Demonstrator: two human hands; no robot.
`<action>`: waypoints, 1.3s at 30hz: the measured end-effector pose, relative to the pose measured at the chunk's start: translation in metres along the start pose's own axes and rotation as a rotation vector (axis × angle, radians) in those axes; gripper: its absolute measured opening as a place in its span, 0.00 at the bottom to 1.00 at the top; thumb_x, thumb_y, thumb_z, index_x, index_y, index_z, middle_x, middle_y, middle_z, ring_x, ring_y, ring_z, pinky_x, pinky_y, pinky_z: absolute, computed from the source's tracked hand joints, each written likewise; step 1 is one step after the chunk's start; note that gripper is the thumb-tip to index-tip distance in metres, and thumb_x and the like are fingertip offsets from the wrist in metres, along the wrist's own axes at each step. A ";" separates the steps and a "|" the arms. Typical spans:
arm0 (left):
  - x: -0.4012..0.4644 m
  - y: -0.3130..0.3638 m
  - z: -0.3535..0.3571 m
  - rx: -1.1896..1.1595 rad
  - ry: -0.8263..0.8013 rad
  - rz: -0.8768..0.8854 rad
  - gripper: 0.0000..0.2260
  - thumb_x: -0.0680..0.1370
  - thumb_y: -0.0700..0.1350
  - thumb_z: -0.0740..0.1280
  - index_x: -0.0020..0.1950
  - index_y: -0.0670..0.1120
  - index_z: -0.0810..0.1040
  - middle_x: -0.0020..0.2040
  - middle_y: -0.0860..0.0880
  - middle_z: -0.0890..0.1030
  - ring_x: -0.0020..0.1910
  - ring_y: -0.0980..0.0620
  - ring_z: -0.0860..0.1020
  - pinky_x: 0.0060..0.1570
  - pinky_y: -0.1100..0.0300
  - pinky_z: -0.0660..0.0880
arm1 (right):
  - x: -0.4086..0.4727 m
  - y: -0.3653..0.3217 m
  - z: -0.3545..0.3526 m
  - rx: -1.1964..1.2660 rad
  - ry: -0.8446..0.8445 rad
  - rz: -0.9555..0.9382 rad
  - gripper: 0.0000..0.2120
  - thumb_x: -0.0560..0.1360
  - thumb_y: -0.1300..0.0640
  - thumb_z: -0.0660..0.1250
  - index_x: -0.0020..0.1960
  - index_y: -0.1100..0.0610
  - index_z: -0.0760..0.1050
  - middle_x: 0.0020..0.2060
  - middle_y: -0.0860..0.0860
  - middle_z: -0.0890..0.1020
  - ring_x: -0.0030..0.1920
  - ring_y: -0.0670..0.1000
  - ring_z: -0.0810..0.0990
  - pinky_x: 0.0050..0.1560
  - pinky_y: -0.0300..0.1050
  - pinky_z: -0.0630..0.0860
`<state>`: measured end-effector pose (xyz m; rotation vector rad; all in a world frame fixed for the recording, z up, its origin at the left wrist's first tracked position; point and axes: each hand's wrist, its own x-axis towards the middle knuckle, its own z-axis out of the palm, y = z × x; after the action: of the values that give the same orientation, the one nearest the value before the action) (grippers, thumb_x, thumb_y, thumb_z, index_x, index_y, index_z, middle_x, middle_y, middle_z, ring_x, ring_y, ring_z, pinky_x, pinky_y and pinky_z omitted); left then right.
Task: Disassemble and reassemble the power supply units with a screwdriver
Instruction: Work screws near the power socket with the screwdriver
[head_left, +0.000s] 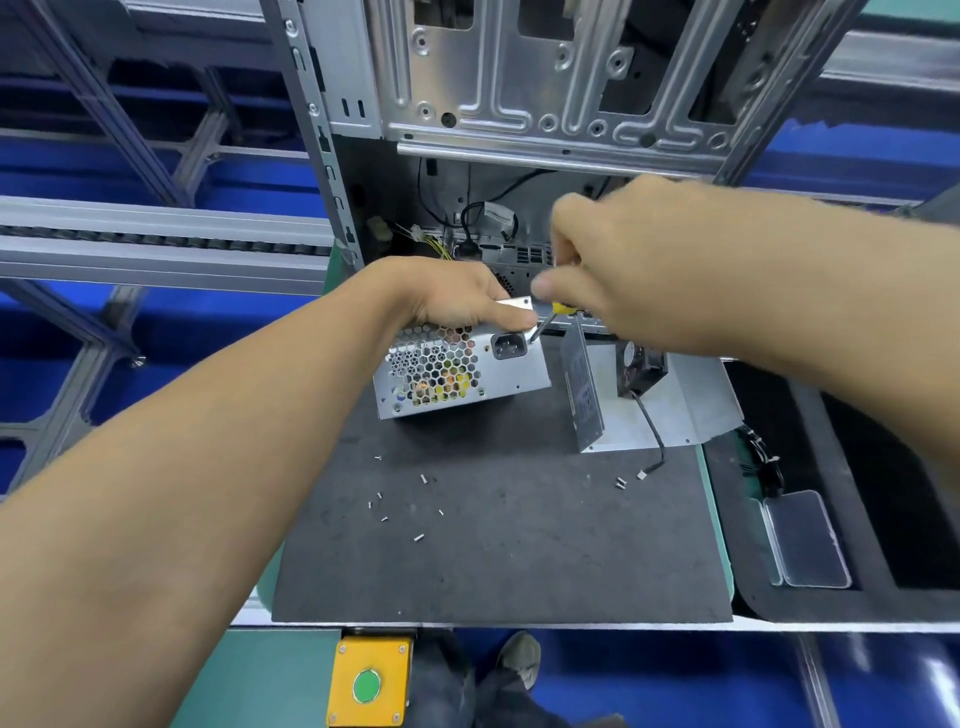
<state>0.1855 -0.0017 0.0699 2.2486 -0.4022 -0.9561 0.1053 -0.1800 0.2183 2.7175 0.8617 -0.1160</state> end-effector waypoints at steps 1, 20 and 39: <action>-0.001 0.001 0.000 -0.004 0.006 -0.018 0.18 0.70 0.71 0.68 0.38 0.58 0.85 0.36 0.57 0.80 0.37 0.56 0.77 0.45 0.60 0.74 | 0.001 0.003 0.001 0.073 -0.039 -0.035 0.09 0.80 0.50 0.60 0.57 0.54 0.69 0.48 0.54 0.69 0.44 0.59 0.74 0.44 0.56 0.75; -0.001 0.001 -0.001 0.018 0.013 0.008 0.19 0.71 0.70 0.65 0.29 0.60 0.81 0.31 0.57 0.72 0.37 0.52 0.69 0.44 0.54 0.67 | -0.005 0.002 0.003 -0.043 -0.005 0.052 0.21 0.78 0.39 0.46 0.54 0.50 0.71 0.34 0.52 0.62 0.41 0.59 0.68 0.35 0.48 0.66; 0.003 -0.002 -0.002 -0.029 -0.032 0.008 0.21 0.68 0.71 0.65 0.28 0.56 0.81 0.26 0.59 0.70 0.30 0.55 0.66 0.41 0.56 0.64 | 0.005 0.014 0.010 0.084 0.018 0.061 0.13 0.80 0.46 0.61 0.44 0.55 0.72 0.37 0.54 0.68 0.43 0.60 0.73 0.42 0.52 0.72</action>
<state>0.1890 -0.0007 0.0682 2.2062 -0.4082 -0.9884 0.1176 -0.1907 0.2116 2.8237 0.7955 -0.1183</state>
